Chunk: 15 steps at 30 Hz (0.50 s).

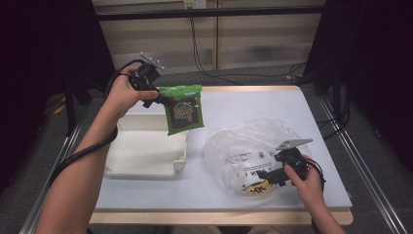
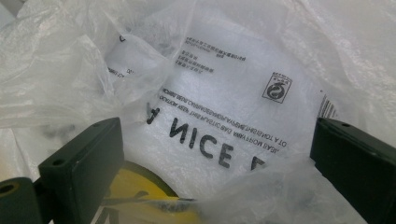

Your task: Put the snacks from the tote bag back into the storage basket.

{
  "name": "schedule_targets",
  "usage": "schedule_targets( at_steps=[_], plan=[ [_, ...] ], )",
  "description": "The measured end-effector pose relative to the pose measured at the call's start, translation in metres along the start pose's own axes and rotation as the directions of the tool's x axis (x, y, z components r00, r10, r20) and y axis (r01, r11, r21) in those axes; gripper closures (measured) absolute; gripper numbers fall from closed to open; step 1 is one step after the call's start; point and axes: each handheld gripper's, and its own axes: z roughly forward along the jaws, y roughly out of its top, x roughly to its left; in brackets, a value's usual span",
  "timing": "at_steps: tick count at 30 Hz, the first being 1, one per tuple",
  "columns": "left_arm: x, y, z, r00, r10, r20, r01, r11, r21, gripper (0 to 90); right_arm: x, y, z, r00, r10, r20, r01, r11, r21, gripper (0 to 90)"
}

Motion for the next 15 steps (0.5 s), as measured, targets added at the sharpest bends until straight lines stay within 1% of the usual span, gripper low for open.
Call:
schedule_targets(
  at_steps=[1, 2, 3, 4, 5, 6, 7, 8, 9, 11, 12, 13, 14, 15],
  plan=[
    [0.001, -0.002, -0.001, 1.0000, -0.006, -0.001, 0.006, 1.0000, -0.004, 74.7, 0.001, 0.000, -0.001, 1.0000, 0.008, 0.001, -0.008, 1.000, 0.008, 2.8],
    [0.002, -0.003, -0.002, 1.0000, -0.005, -0.006, 0.005, 1.0000, 0.007, 74.8, 0.001, 0.001, 0.000, 1.0000, 0.005, 0.004, -0.005, 1.000, 0.002, 2.8],
    [0.004, -0.006, -0.003, 1.0000, -0.005, -0.007, 0.005, 1.0000, 0.004, 74.8, 0.001, 0.001, 0.000, 1.0000, 0.003, 0.002, -0.003, 1.000, 0.004, 2.8],
    [0.005, -0.007, -0.004, 1.0000, 0.009, -0.004, -0.009, 0.9999, 0.012, 74.8, 0.001, 0.001, 0.000, 1.0000, 0.001, -0.003, -0.001, 1.000, 0.002, 2.8],
    [0.005, -0.009, -0.005, 0.9999, -0.013, -0.005, 0.013, 0.9999, 0.005, 74.7, 0.001, 0.001, 0.000, 1.0000, 0.005, -0.002, -0.005, 1.000, 0.005, 2.8],
    [0.007, -0.011, -0.005, 0.9999, -0.009, -0.005, 0.009, 1.0000, 0.001, 74.7, 0.001, 0.001, 0.001, 1.0000, 0.000, 0.003, 0.000, 1.000, 0.002, 2.8],
    [0.009, -0.012, -0.006, 1.0000, -0.006, -0.006, 0.006, 0.9999, 0.011, 74.7, 0.001, 0.001, 0.001, 1.0000, 0.004, 0.002, -0.004, 1.000, 0.010, 2.8],
    [0.009, -0.014, -0.007, 0.9999, -0.014, -0.009, 0.014, 0.9999, 0.008, 74.7, 0.002, 0.001, 0.002, 1.0000, 0.005, -0.001, -0.005, 1.000, 0.009, 2.8],
    [0.011, -0.016, -0.007, 0.9999, -0.013, -0.011, 0.013, 0.9999, 0.000, 74.7, 0.001, 0.001, 0.003, 1.0000, 0.000, -0.001, 0.000, 1.000, 0.006, 2.8],
    [0.012, -0.018, -0.008, 0.9996, -0.025, -0.010, 0.025, 0.9997, 0.005, 74.7, 0.002, 0.000, 0.002, 1.0000, -0.003, -0.001, 0.003, 1.000, 0.008, 2.8],
    [0.012, -0.019, -0.009, 0.9990, -0.040, -0.017, 0.040, 0.9992, 0.000, 74.7, 0.001, 0.001, 0.002, 1.0000, -0.003, -0.002, 0.003, 1.000, 0.008, 2.8],
    [0.015, -0.019, -0.010, 0.9997, -0.012, -0.020, 0.013, 0.9998, 0.013, 74.7, 0.002, 0.001, 0.002, 1.0000, 0.003, 0.000, -0.003, 1.000, 0.008, 2.8],
    [0.015, -0.020, -0.010, 0.9998, -0.019, -0.011, 0.019, 0.9997, 0.014, 74.7, 0.001, 0.001, 0.002, 1.0000, -0.002, -0.001, 0.002, 1.000, 0.004, 2.8],
    [0.015, -0.020, -0.010, 0.9996, -0.022, -0.019, 0.022, 0.9996, 0.017, 74.7, 0.001, 0.001, 0.001, 1.0000, -0.002, 0.003, 0.002, 1.000, 0.009, 2.8]
  ],
)
